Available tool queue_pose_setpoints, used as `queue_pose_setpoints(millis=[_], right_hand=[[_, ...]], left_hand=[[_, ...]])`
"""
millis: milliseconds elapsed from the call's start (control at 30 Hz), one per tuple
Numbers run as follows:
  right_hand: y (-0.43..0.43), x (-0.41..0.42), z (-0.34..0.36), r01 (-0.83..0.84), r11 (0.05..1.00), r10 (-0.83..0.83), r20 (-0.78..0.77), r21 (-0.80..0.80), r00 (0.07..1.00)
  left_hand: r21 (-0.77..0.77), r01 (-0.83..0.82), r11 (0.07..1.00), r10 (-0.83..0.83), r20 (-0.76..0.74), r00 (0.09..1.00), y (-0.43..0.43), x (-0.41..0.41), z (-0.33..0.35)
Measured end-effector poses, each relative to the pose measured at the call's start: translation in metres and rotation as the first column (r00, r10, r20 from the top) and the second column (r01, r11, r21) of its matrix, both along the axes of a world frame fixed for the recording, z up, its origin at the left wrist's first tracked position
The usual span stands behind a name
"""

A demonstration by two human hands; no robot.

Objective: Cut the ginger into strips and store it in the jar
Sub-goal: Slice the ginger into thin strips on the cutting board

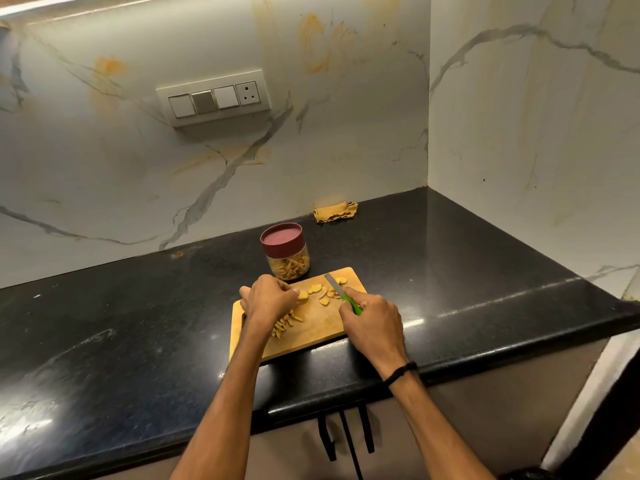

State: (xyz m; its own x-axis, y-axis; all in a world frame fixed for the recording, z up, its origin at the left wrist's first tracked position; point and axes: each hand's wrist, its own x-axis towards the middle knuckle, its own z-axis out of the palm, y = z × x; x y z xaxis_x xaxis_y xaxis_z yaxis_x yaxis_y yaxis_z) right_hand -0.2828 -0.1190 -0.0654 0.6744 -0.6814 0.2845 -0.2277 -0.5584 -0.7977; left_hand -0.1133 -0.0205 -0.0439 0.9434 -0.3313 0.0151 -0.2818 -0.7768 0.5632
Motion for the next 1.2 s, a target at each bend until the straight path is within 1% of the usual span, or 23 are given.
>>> queue_pose_setpoints(millis=[67, 133, 233, 333, 400, 500, 633, 733, 967, 1133, 1200], right_hand=[[0.000, -0.001, 0.001, -0.004, 1.000, 0.004, 0.009, -0.002, 1.000], [0.000, -0.003, 0.001, -0.018, 1.000, 0.018, 0.003, -0.022, 1.000], [0.003, -0.003, 0.002, -0.065, 0.994, 0.060, -0.054, -0.088, 0.997], [0.005, -0.002, 0.003, -0.096, 0.980, 0.073, -0.135, -0.172, 0.988], [0.005, -0.002, 0.003, -0.092, 0.978, 0.066, -0.144, -0.185, 0.987], [0.005, -0.002, 0.002, -0.054, 0.984, 0.035, -0.113, -0.170, 0.993], [0.007, -0.001, 0.000, -0.053, 0.987, 0.042, -0.076, -0.152, 0.996], [0.013, 0.000, 0.001, -0.052, 0.986, 0.044, -0.057, -0.156, 0.997], [0.032, 0.003, 0.002, -0.080, 0.962, 0.048, -0.128, -0.262, 0.991], [0.032, 0.006, 0.001, -0.047, 0.957, 0.001, -0.159, -0.286, 0.987], [0.032, 0.004, 0.002, -0.027, 0.962, -0.017, -0.159, -0.271, 0.987]], left_hand=[[0.048, -0.002, 0.999, -0.001, 0.070, 0.998, 0.000, -0.002, 0.001], [0.106, 0.026, 0.994, -0.038, 0.111, 0.993, 0.000, -0.005, 0.005], [0.194, 0.085, 0.977, -0.107, 0.103, 0.989, 0.000, -0.009, 0.012], [0.234, 0.105, 0.966, -0.126, 0.078, 0.989, -0.001, -0.012, 0.014], [0.247, 0.108, 0.963, -0.130, 0.073, 0.989, 0.000, -0.014, 0.014], [0.240, 0.111, 0.964, -0.131, 0.067, 0.989, 0.002, -0.015, 0.014], [0.211, 0.113, 0.971, -0.127, 0.057, 0.990, 0.005, -0.015, 0.015], [0.225, 0.106, 0.969, -0.126, 0.075, 0.989, 0.007, -0.016, 0.015], [0.320, 0.074, 0.945, -0.132, 0.163, 0.978, 0.007, -0.023, 0.014], [0.319, 0.086, 0.944, -0.140, 0.150, 0.979, 0.010, -0.026, 0.015], [0.311, 0.089, 0.946, -0.140, 0.146, 0.979, 0.011, -0.026, 0.016]])
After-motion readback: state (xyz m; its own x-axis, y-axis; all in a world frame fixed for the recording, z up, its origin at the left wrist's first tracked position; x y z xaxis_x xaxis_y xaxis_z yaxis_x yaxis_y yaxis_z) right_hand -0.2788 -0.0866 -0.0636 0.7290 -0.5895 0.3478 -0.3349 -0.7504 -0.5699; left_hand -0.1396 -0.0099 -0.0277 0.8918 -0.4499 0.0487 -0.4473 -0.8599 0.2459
